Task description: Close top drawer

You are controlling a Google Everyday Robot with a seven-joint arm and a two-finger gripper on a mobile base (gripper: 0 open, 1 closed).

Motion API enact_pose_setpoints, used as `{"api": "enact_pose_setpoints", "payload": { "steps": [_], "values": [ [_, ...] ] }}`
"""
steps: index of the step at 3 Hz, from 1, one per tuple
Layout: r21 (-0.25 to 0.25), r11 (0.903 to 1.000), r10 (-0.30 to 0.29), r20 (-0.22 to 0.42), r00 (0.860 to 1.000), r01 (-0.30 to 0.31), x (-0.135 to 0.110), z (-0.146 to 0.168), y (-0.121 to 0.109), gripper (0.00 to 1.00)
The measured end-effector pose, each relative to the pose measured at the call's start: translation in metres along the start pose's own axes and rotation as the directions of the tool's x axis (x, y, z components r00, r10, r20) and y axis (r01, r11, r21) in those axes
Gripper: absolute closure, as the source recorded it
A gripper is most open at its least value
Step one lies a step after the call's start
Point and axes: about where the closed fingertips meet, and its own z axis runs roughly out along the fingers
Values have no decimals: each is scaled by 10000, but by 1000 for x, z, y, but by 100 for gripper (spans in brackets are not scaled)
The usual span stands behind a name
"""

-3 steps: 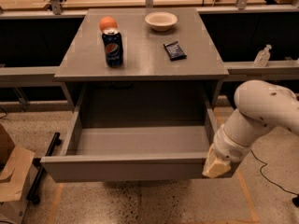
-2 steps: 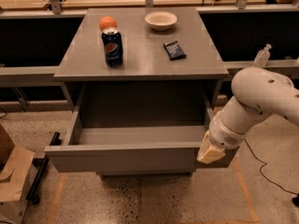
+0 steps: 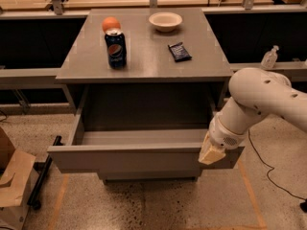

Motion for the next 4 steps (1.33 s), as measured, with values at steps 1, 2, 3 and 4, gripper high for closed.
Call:
{"api": "enact_pose_setpoints", "payload": {
  "steps": [1,2,3,4],
  "values": [
    [657,9965,-506,-126,9986,513,-11,6,-41,100],
    [656,9965,-506,-126,9986,514,-11,6,-41,100],
    [1174,9916,-569,213,9982,541,-15,16,-61,100],
    [2248,9714,-929,634,9937,765,-22,23,-108,100]
  ]
}}
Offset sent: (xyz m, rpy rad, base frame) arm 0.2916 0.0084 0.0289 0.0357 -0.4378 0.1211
